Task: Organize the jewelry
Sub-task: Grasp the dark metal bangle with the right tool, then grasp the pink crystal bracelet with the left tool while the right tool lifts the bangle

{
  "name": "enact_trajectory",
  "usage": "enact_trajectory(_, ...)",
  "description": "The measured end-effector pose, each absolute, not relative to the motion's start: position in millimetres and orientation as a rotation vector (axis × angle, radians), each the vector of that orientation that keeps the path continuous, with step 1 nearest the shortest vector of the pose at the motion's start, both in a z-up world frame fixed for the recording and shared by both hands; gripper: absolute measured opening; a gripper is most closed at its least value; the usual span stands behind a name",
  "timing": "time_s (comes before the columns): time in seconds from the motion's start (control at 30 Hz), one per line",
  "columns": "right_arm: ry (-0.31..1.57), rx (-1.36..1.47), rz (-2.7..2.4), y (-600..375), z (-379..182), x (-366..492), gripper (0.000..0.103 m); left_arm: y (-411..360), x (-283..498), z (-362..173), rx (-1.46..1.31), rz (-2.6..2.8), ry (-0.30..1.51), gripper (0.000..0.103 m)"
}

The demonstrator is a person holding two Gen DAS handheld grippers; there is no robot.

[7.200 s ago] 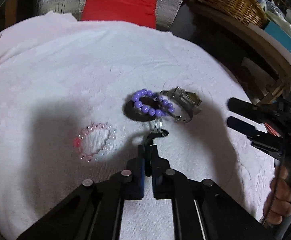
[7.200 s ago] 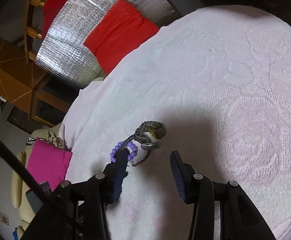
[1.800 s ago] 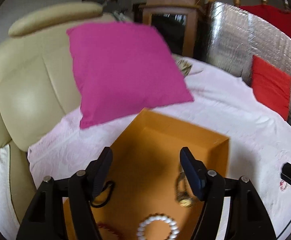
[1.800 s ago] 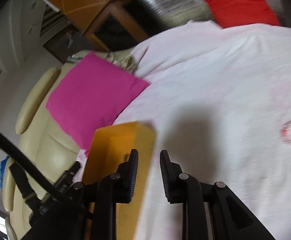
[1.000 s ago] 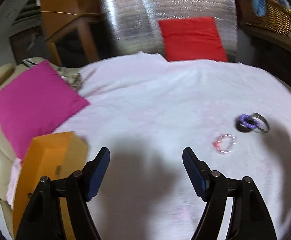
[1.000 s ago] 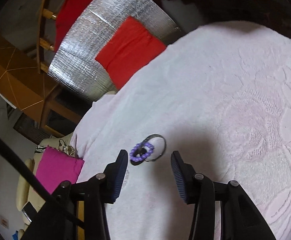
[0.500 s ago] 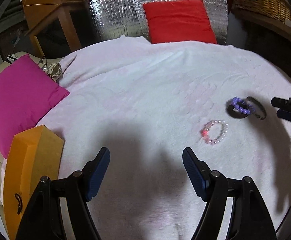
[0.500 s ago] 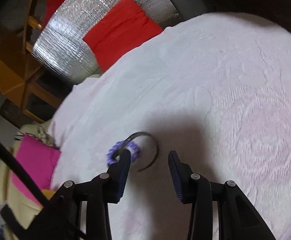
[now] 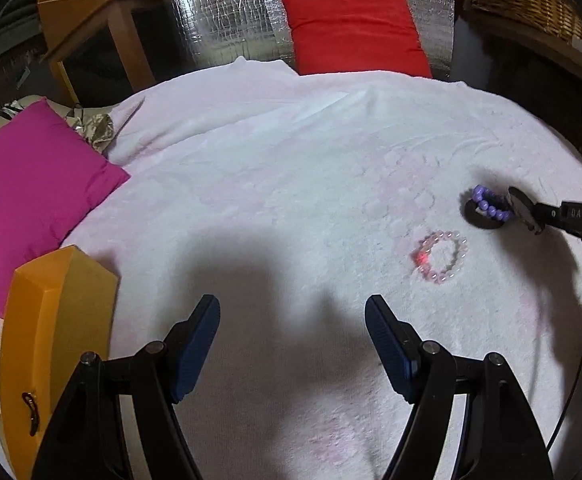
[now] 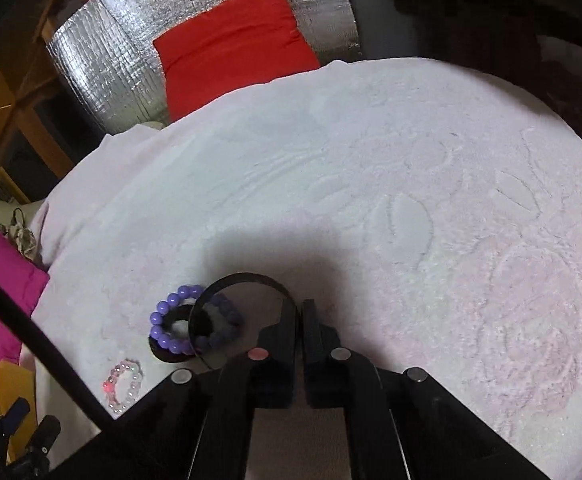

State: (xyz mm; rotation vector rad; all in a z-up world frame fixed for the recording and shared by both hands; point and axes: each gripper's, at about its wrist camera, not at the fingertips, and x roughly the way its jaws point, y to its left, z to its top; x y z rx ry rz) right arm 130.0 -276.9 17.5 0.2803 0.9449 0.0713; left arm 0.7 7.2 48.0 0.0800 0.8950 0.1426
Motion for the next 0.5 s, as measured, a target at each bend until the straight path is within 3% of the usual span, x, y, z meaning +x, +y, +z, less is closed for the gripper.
enact_trajectory(0.5, 0.999, 0.407, 0.076, -337, 25, 98, 0.003, -31, 44, 17, -0.142, -0.100, 0.976, 0.075)
